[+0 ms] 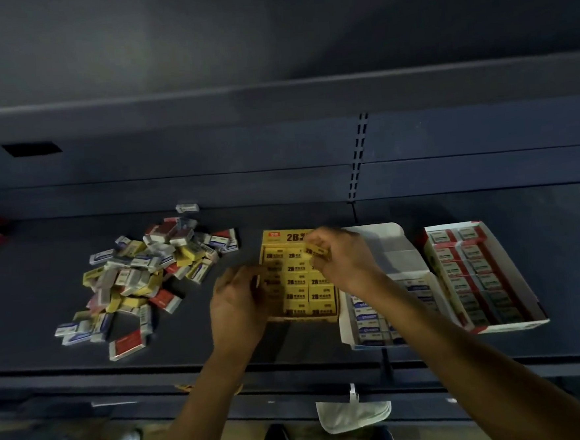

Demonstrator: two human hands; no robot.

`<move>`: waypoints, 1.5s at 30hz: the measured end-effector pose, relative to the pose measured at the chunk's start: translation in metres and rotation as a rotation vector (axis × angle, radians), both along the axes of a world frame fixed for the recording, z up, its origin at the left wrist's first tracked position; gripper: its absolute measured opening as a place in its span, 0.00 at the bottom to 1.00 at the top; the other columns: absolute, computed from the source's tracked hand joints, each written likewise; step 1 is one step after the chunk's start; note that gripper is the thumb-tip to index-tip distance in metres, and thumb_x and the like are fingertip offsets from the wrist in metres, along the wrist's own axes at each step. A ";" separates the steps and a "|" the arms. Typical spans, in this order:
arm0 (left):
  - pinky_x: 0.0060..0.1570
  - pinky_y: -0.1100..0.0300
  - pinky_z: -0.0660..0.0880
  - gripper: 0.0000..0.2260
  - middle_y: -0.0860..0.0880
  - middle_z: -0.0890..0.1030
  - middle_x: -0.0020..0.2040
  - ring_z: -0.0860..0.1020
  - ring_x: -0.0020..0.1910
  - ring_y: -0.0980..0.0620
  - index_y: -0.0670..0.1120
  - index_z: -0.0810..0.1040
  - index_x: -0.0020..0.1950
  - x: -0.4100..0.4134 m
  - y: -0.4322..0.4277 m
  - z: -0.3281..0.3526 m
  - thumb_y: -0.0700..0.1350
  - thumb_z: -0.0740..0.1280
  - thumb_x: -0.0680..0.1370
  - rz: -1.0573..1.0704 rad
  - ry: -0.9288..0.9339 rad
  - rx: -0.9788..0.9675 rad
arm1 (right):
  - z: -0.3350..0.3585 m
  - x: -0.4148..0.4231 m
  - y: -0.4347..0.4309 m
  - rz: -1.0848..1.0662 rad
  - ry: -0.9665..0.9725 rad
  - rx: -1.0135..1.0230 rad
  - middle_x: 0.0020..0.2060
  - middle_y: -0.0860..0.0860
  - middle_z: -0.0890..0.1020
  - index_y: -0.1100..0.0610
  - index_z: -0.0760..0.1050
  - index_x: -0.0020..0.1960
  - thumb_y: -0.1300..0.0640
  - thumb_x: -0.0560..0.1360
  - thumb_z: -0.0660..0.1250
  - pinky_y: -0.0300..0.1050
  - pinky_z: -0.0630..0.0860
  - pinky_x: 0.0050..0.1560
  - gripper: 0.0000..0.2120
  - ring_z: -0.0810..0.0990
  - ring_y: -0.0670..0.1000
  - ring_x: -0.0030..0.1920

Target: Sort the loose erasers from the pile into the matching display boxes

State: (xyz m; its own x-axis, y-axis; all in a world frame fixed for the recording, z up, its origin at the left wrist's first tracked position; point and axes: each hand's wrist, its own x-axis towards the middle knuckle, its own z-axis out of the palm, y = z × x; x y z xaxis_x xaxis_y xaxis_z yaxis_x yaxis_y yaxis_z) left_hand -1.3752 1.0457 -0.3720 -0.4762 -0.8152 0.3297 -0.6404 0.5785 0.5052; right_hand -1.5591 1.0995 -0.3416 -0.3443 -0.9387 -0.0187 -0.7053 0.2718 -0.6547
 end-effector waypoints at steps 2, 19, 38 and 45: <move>0.41 0.54 0.78 0.13 0.44 0.82 0.47 0.81 0.44 0.45 0.44 0.82 0.50 0.009 -0.004 0.000 0.32 0.70 0.69 0.037 0.031 0.067 | -0.001 0.010 -0.001 0.066 -0.024 0.022 0.57 0.47 0.79 0.52 0.73 0.61 0.58 0.74 0.69 0.37 0.73 0.55 0.16 0.77 0.45 0.56; 0.39 0.71 0.75 0.09 0.54 0.84 0.44 0.81 0.40 0.60 0.48 0.83 0.50 0.035 -0.011 -0.002 0.37 0.68 0.75 -0.085 0.088 0.281 | -0.004 0.060 -0.007 0.358 0.048 0.168 0.48 0.45 0.78 0.52 0.79 0.52 0.54 0.73 0.69 0.43 0.74 0.53 0.09 0.75 0.45 0.48; 0.46 0.62 0.73 0.04 0.53 0.82 0.47 0.79 0.48 0.53 0.50 0.82 0.47 0.013 -0.016 0.015 0.46 0.71 0.72 -0.026 -0.266 0.400 | 0.008 0.058 -0.020 0.360 0.013 0.328 0.46 0.47 0.81 0.56 0.80 0.47 0.63 0.74 0.68 0.38 0.74 0.51 0.05 0.77 0.45 0.48; 0.44 0.61 0.72 0.07 0.50 0.82 0.47 0.79 0.50 0.49 0.48 0.79 0.48 0.010 -0.017 0.011 0.48 0.71 0.72 0.010 -0.293 0.365 | 0.007 0.059 -0.022 0.338 0.029 0.343 0.41 0.44 0.77 0.52 0.78 0.43 0.62 0.74 0.67 0.39 0.72 0.50 0.05 0.76 0.45 0.48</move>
State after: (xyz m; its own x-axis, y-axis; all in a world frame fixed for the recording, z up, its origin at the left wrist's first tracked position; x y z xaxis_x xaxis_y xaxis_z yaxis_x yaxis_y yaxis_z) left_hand -1.3648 1.0284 -0.3607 -0.4981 -0.8578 -0.1266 -0.7910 0.3897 0.4716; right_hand -1.4999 1.0774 -0.3349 -0.0255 -0.9395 -0.3416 -0.8079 0.2206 -0.5465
